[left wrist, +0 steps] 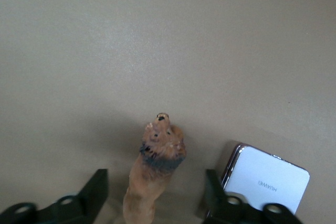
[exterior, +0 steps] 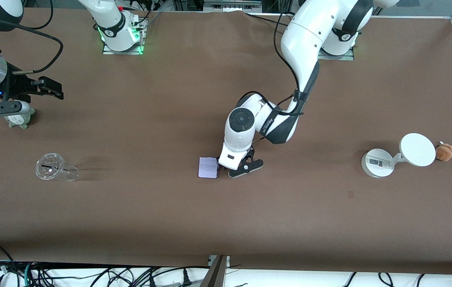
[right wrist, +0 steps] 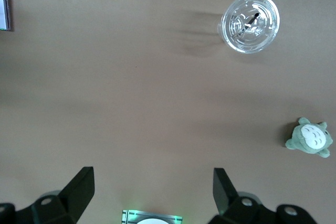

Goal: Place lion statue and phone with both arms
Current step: 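Lift the lion statue and carry it toward the white lamp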

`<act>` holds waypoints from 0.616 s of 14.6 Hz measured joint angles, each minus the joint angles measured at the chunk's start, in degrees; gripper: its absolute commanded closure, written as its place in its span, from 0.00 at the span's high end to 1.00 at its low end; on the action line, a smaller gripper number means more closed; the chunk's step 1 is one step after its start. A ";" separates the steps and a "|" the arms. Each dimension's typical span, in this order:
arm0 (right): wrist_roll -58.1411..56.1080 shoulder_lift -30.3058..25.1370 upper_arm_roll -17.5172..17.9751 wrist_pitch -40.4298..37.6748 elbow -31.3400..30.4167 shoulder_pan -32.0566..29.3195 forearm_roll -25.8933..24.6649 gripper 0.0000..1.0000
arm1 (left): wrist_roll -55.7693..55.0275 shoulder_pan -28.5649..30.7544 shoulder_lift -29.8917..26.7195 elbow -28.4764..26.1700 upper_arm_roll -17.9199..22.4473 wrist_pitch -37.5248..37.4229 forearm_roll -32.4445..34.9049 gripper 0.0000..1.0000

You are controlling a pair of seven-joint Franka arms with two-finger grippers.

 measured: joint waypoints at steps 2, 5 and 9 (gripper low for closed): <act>0.00 0.00 0.00 0.00 0.00 0.00 0.00 1.00 | 0.45 0.02 0.38 0.09 0.03 0.95 0.00 0.09; 0.00 0.00 0.00 0.00 0.00 0.00 0.00 1.00 | 3.34 0.04 0.55 0.16 0.16 1.17 0.02 0.00; 0.00 0.00 0.04 0.00 0.01 0.02 0.12 1.00 | 8.31 2.14 -1.05 0.13 1.84 0.29 0.03 0.00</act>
